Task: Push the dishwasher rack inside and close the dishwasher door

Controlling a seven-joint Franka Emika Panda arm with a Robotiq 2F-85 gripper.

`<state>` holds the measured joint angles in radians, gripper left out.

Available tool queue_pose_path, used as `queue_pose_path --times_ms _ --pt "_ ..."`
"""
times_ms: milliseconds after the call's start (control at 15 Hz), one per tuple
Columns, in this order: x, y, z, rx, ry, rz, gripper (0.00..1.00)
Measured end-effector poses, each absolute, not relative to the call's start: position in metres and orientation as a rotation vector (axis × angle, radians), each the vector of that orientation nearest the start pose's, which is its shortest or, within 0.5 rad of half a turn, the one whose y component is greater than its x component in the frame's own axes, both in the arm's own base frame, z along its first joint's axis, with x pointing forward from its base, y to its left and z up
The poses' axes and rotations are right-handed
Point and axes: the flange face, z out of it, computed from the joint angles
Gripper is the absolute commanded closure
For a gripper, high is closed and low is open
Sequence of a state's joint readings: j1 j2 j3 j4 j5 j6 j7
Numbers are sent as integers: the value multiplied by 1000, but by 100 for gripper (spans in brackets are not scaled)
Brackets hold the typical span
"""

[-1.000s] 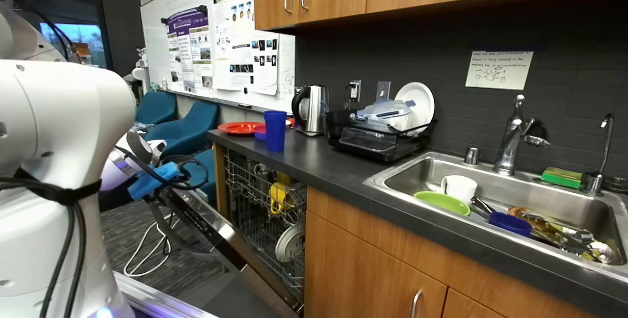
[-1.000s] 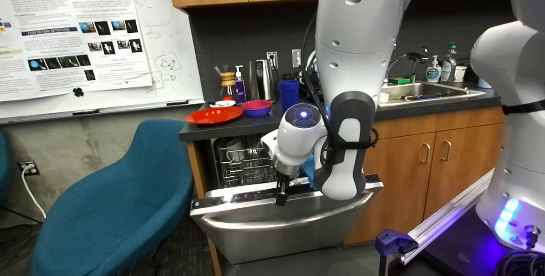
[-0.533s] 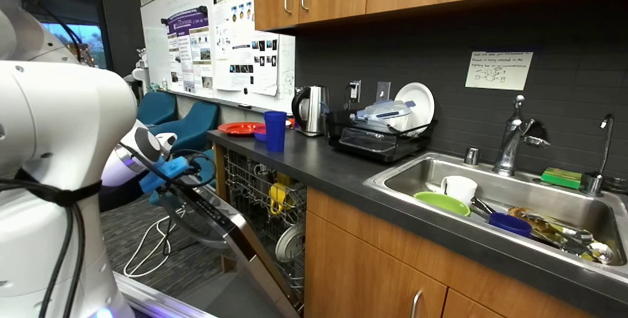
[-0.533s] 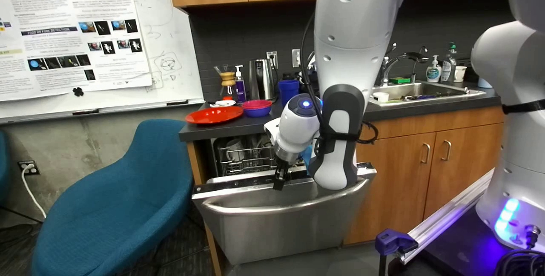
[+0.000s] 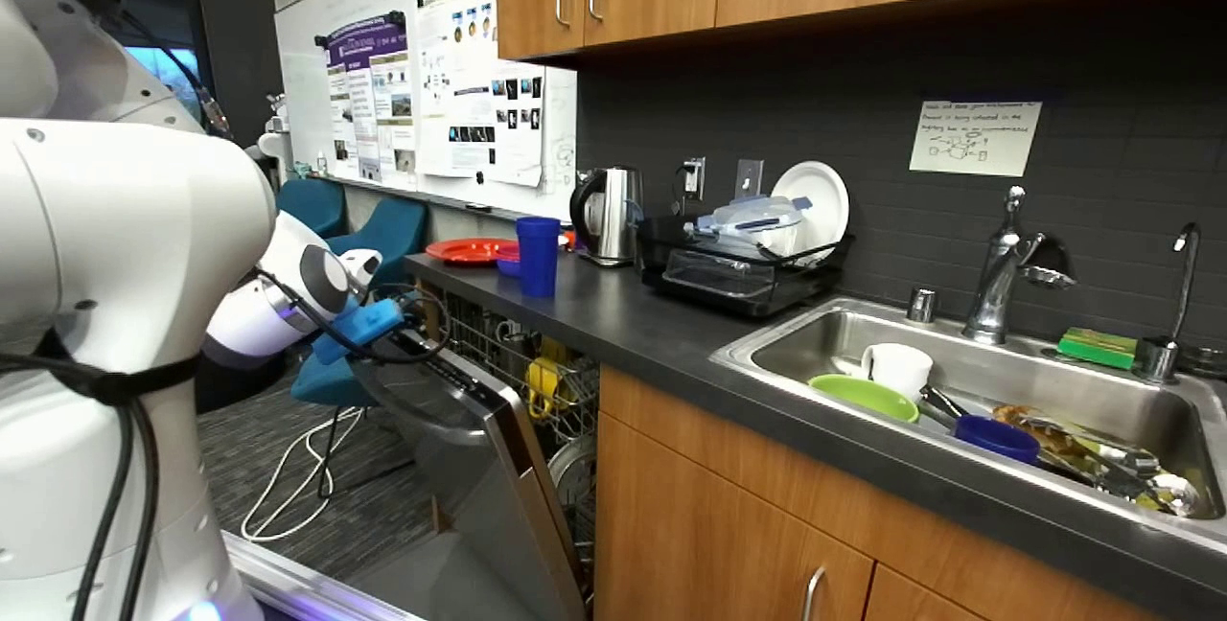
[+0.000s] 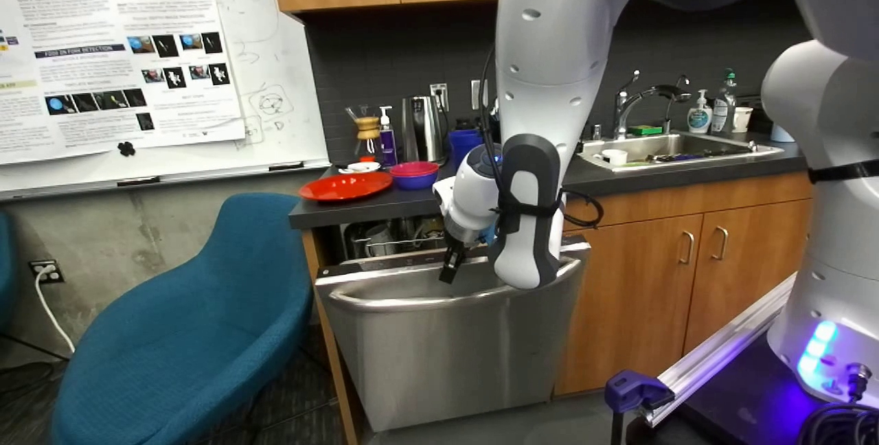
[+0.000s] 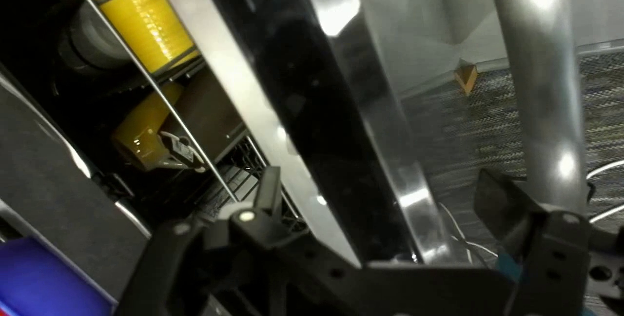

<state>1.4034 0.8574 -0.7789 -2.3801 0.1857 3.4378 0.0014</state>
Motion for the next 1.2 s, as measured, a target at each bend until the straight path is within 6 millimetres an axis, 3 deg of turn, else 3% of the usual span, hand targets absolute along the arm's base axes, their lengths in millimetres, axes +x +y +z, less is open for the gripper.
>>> queue_pose_path --times_ms 333,600,1000,1200 --pt "485 234 128 -3163 -1131 -1123 0" --pt "502 227 129 -3174 -1100 -1165 0" --pt "496 227 129 -3176 -1077 -1183 0" --pt "488 232 142 -3172 -1035 -1225 0"
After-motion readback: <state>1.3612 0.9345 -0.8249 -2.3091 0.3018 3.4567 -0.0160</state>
